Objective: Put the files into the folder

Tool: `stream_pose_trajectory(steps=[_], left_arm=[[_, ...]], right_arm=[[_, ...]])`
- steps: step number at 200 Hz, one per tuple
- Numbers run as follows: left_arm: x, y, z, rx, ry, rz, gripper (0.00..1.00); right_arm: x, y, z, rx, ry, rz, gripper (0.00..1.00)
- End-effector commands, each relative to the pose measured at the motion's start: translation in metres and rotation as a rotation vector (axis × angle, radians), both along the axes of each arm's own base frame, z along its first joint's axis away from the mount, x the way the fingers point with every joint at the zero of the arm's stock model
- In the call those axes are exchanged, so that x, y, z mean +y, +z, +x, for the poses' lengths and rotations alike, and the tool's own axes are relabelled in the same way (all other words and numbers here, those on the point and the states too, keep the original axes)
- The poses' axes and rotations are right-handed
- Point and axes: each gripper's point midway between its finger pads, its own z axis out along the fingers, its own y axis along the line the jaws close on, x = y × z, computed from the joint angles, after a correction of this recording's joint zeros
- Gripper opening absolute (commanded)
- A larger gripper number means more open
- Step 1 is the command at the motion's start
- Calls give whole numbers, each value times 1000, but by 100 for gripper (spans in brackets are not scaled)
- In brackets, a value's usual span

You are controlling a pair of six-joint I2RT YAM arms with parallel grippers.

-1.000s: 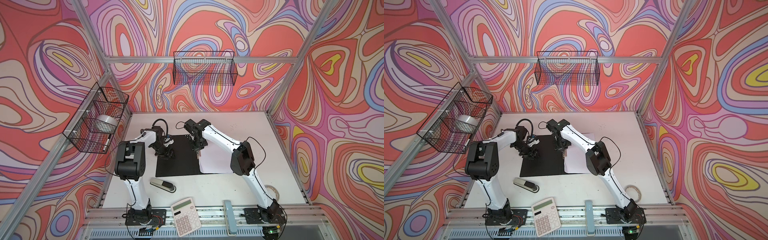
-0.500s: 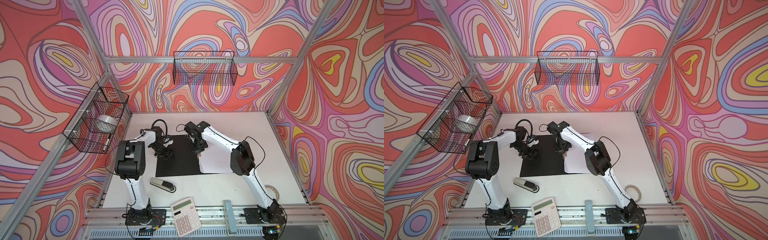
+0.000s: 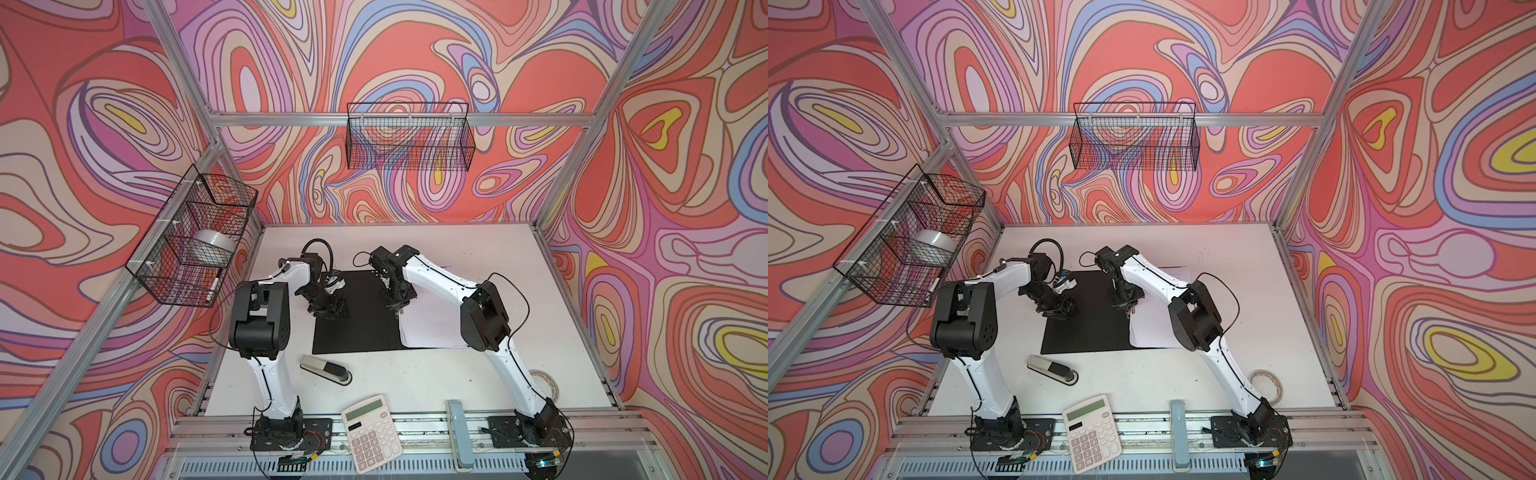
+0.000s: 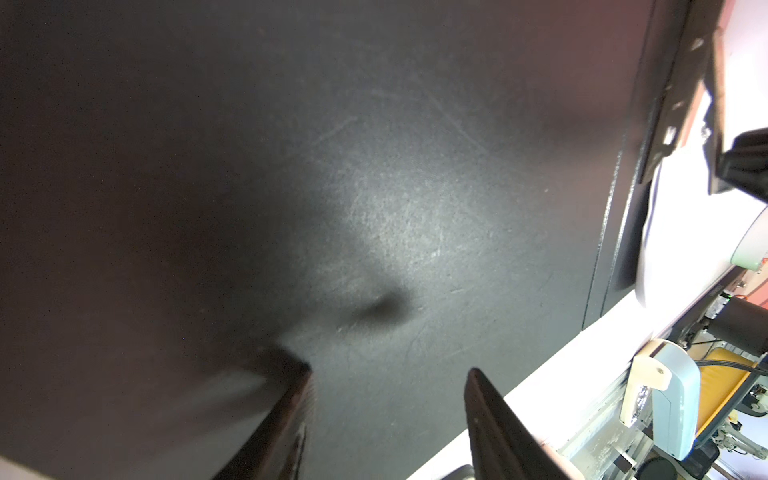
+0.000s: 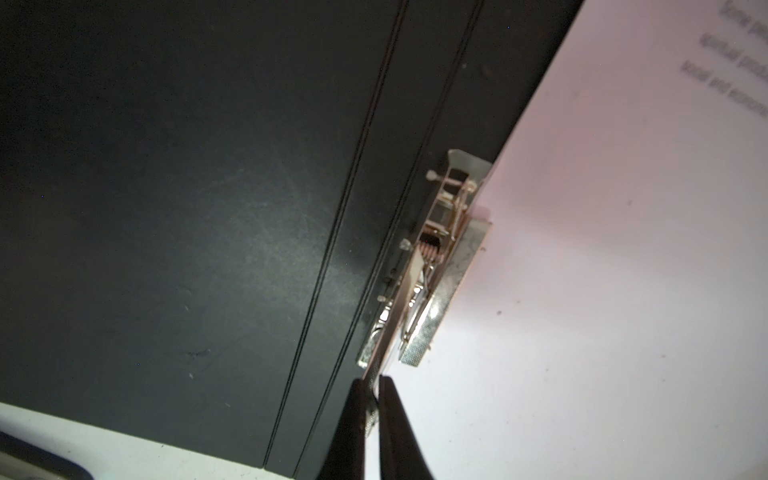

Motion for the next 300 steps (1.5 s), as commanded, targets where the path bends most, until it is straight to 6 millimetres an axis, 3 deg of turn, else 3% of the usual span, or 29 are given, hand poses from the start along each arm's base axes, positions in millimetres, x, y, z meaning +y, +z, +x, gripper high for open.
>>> stream_pose_trajectory(steps=[1,71,192,300], left_arm=[[7,-15,-5,38,-12,31,58],[20,-27,-3,67,1,104,57],[21,-30,-3,83,12,99,56],[22,-32,-5,93,19,88,56]], right_arm=[[-20,-21,-15,65,19,-100,8],[-24,-34,-19,77,28,-116,7],[-39,-47,-18,80,53,-194,7],[-39,-66,-21,106,57,-205,6]])
